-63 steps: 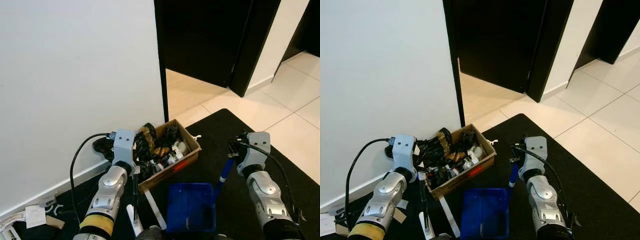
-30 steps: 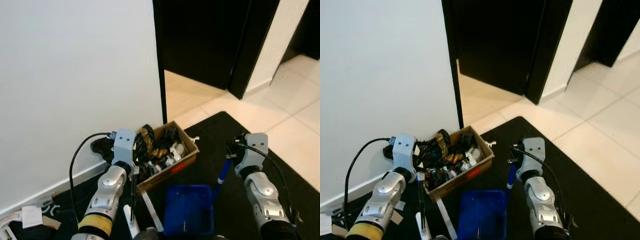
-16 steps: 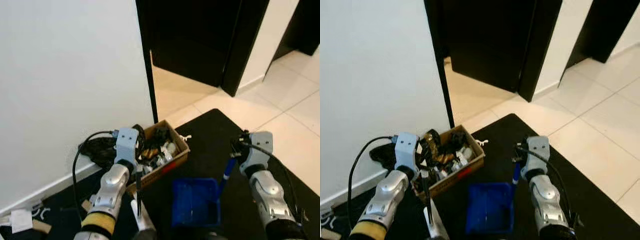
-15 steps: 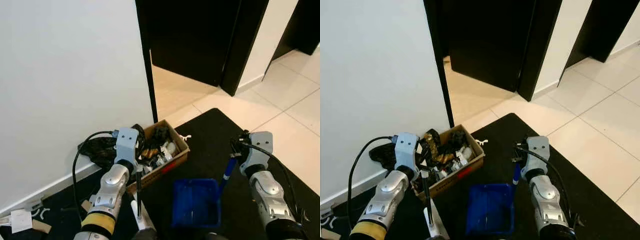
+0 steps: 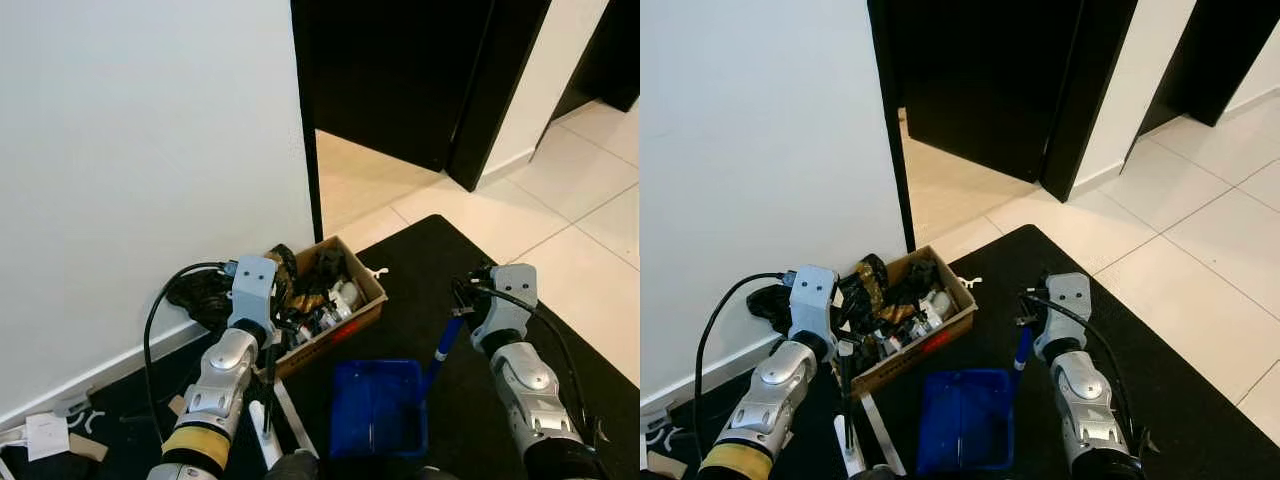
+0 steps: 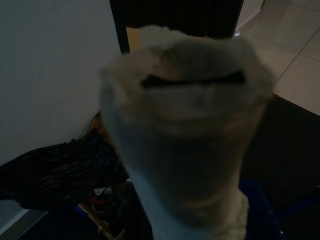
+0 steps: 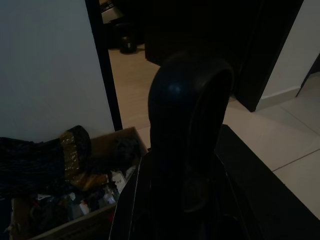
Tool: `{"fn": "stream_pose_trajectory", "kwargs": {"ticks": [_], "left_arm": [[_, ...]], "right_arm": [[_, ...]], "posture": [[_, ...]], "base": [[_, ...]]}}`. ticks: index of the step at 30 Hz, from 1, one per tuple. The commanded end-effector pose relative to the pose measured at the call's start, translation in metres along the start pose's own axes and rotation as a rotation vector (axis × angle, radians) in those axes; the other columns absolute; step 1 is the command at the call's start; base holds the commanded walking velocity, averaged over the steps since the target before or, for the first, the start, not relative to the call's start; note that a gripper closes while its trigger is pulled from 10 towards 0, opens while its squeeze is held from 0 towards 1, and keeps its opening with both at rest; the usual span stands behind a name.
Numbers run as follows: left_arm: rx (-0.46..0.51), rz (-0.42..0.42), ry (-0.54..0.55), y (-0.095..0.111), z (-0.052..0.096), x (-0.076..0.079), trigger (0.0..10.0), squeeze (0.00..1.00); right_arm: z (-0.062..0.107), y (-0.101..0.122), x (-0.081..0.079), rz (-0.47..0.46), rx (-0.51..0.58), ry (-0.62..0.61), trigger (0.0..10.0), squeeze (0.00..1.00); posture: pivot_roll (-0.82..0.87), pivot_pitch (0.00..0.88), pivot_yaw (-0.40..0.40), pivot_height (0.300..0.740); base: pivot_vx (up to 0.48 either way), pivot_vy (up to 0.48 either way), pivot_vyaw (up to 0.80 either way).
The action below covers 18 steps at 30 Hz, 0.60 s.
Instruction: Sweep floor
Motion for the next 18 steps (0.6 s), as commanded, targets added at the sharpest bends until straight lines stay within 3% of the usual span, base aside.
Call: {"fn": "stream_pose_trajectory", "kwargs": {"ticks": [1,13,18], "left_arm": [[0.0,-0.015,0.001,-0.0005,0.0016,-0.0023,10.0,0.0],[-0.002,-0.008,0.006,-0.0007,0.0013,-0.0023,10.0,0.0],[-0.006,0.008,0.029,-0.0015,0.0012,-0.0051,10.0,0.0]], "right_arm": [[0.0002,0.0012,0.0002,0.0,0.012,0.0,10.0,0.0],[0.0003,0.0011,0.0002,-0.001,0.011,-0.001,10.0,0.0],[0.0012,0.0001,-0.0003,-0.002,0.009,-0.001,10.0,0.0]], "posture": [[0.09,0.056,0.056,0.74],[0.08,0.06,0.056,0.74],[0.08,0.061,0.057,0.74]], "base": [[0.251,-0.405,0.0],[0.245,-0.41,0.0],[0.0,0.0,0.0]]}}
Point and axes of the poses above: a point about 5 cm out from each wrist's last joint towards the gripper, its own z axis pointing back from the gripper into the wrist, its own y axis along the axis of the wrist's last joint, x = y × z, the point moved 2 cm from there along -z, pointing out of the wrist towards the gripper, and after that the axes turned 4 degrees about z, right-handed, at the moved point
